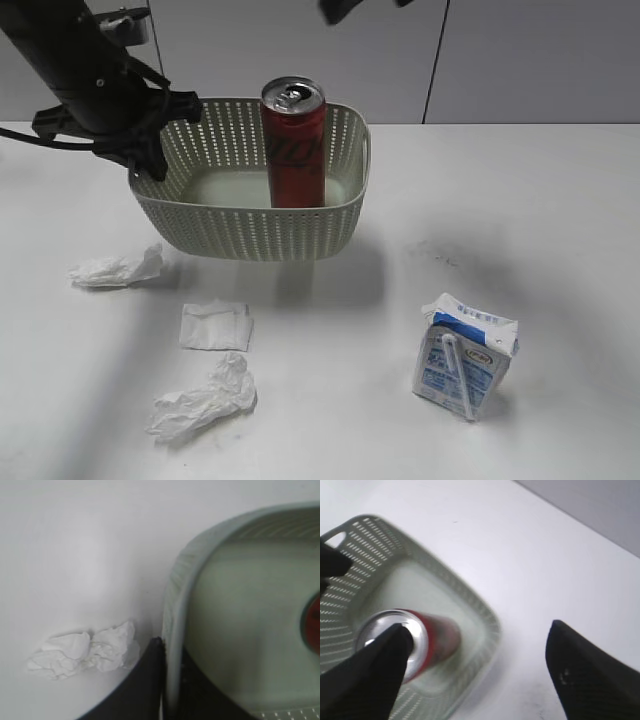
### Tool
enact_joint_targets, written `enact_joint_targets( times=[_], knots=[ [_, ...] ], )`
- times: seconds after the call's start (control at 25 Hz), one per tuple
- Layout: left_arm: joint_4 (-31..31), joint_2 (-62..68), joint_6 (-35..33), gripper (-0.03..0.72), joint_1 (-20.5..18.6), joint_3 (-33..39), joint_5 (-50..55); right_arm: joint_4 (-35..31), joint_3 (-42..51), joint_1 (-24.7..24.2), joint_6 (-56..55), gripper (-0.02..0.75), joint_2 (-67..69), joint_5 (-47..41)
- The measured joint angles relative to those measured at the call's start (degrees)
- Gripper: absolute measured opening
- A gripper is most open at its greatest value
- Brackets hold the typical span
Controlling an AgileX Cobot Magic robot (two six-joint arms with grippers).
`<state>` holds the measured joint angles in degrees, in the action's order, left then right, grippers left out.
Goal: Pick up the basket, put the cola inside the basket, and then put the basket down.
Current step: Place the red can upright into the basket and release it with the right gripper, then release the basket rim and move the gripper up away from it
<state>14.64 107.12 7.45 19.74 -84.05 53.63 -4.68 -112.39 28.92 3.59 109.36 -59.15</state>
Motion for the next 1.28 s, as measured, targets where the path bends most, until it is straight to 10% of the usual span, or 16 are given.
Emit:
enact_joint_targets(
  times=[0.48,0.96,1.28],
  knots=[
    [2.16,5.32,5.66,0.002,2.79,0.00,-3.71,1.45,12.65,-26.33,-0.77,0.578,-10.11,-8.82],
    [1.11,9.05,7.85,0.016,6.28,0.00,-8.86,1.41,46.16,-29.24,1.13,0.575,-41.28,0.84],
    [1.08,8.92,8.21,0.356,6.28,-0.06,-11.57,1.26,65.44,-29.24,1.27,0.573,-64.63,4.78]
  ],
)
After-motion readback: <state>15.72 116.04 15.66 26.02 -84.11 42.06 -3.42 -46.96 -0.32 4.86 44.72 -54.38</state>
